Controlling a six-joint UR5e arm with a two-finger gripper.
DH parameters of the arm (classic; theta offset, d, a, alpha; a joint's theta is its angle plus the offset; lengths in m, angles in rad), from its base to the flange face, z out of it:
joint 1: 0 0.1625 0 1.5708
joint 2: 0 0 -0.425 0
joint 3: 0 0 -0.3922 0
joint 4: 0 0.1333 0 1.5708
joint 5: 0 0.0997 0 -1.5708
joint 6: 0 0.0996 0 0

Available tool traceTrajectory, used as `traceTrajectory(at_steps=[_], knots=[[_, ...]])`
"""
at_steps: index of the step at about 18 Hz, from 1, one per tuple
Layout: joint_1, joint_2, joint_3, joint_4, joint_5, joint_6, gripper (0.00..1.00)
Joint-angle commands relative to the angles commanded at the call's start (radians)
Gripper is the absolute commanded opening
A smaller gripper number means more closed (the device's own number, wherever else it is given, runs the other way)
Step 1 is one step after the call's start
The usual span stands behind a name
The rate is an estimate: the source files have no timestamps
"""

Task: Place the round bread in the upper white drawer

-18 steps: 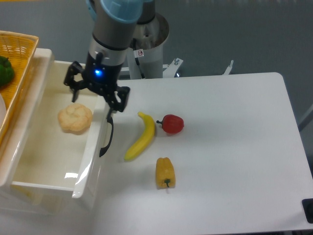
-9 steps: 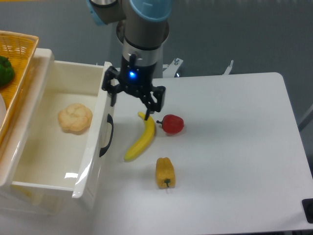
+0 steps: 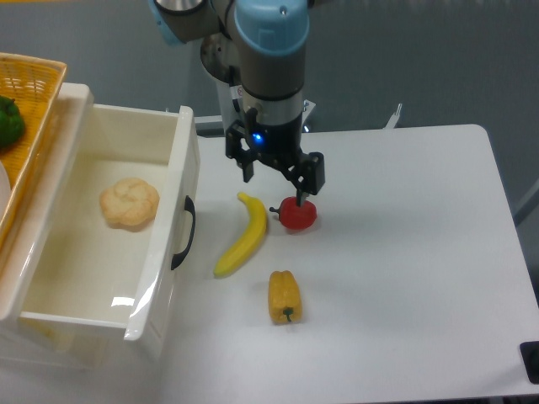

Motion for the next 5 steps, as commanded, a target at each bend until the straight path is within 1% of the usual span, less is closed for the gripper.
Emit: traceTrajectory(at_steps=[2, 5], knots=[[0.003, -0.014, -0.003, 0.032, 0.011, -0.002, 1.0], [0.011, -0.028, -0.003, 0.041, 0.011, -0.002, 1.0]])
